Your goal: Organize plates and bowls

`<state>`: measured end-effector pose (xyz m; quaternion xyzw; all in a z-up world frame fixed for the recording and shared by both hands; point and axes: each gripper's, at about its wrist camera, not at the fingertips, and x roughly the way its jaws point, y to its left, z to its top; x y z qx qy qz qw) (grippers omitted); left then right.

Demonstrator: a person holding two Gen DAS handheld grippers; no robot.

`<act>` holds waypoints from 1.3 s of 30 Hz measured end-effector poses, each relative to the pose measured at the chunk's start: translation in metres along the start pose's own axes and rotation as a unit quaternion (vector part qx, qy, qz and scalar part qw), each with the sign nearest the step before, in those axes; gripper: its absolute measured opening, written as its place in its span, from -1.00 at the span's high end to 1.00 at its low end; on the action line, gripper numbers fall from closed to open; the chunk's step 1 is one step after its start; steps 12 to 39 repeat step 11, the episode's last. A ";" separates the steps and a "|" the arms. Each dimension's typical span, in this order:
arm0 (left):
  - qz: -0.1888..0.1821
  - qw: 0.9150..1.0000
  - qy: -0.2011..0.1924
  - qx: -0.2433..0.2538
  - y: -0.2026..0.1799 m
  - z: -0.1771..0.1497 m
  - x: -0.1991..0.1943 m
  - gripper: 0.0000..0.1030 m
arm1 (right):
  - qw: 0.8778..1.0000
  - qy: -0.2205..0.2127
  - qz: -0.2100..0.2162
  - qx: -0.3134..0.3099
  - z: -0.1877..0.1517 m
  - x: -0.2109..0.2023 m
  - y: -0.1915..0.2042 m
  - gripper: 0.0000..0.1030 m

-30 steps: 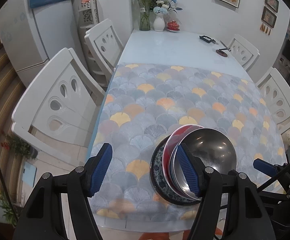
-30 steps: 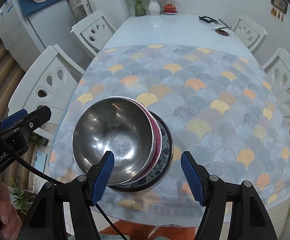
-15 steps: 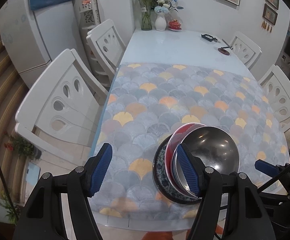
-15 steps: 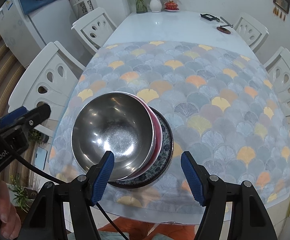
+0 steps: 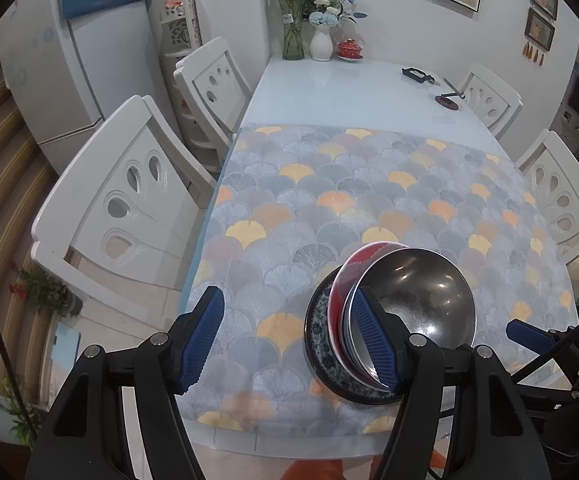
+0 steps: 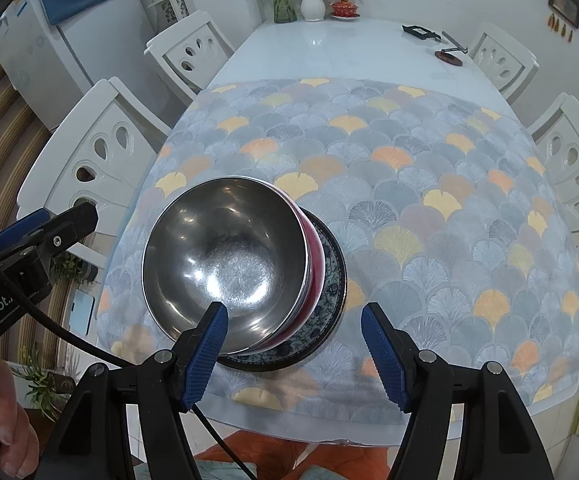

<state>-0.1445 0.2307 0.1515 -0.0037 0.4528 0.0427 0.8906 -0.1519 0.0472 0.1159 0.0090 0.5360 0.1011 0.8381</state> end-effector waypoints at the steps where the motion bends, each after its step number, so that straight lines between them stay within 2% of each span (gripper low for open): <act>1: 0.000 1.000 0.000 0.001 0.000 0.000 0.000 -0.27 | 1.000 0.000 0.000 0.000 0.000 0.000 0.000 -0.30; 4: 0.001 1.000 -0.006 0.005 -0.002 -0.002 -0.003 -0.27 | 1.000 0.000 -0.001 0.001 -0.001 0.000 0.000 -0.30; 9: 0.010 0.999 -0.038 0.013 -0.005 -0.004 -0.011 -0.27 | 1.000 0.000 -0.001 0.002 -0.001 -0.002 -0.001 -0.30; 39: 0.010 0.999 -0.035 0.014 -0.005 -0.003 -0.011 -0.27 | 1.000 -0.002 -0.003 0.003 -0.002 -0.002 -0.001 -0.30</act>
